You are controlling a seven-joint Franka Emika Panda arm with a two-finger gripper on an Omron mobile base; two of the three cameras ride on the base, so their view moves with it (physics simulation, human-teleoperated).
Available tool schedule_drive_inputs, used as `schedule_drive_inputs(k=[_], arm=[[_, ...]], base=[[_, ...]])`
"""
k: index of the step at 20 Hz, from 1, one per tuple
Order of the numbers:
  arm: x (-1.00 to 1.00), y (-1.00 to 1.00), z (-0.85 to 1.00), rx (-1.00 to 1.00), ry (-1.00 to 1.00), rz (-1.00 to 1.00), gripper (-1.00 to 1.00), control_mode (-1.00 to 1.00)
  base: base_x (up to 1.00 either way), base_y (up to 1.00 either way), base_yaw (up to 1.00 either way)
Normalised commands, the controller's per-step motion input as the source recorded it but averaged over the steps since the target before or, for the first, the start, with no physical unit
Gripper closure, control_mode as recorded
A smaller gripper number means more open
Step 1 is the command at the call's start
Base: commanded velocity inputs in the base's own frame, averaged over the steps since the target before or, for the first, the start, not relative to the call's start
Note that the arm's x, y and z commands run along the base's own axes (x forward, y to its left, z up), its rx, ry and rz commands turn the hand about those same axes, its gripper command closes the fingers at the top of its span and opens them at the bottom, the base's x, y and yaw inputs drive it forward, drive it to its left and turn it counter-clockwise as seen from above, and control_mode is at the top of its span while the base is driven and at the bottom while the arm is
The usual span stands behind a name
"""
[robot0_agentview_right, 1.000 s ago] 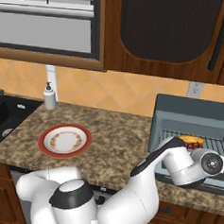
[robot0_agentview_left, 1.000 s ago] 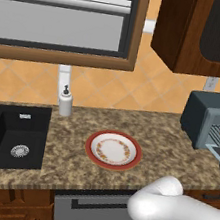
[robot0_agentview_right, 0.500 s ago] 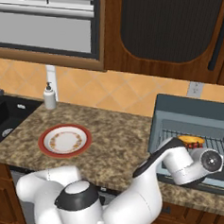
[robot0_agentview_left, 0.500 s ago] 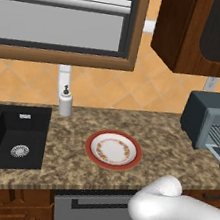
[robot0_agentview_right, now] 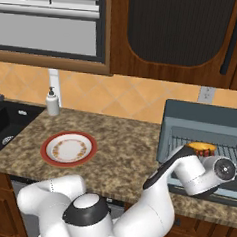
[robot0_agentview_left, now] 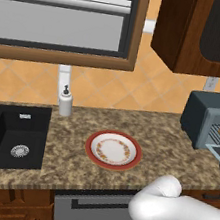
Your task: Pick up the kebab skewer and baguette bread, and place them inside the toaster oven. Close the toaster oven door and start by setting the timer.
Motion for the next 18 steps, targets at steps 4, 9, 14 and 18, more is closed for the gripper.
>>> schedule_drive_inputs(k=[4, 9, 14, 18], arm=[[0.31, 0.0, 0.0, 0.0, 0.01, 0.0, -1.0, -1.0], [0.23, 0.0, 0.0, 0.0, 0.0, 0.0, -1.0, -1.0], [0.13, 0.0, 0.0, 0.0, 0.0, 0.0, -1.0, -1.0], [0.08, 0.0, 0.0, 0.0, -0.04, 0.0, -1.0, -1.0]], base=[[0.0, 0.0, 0.0], [0.0, 0.0, 0.0], [0.0, 0.0, 0.0], [0.0, 0.0, 0.0]])
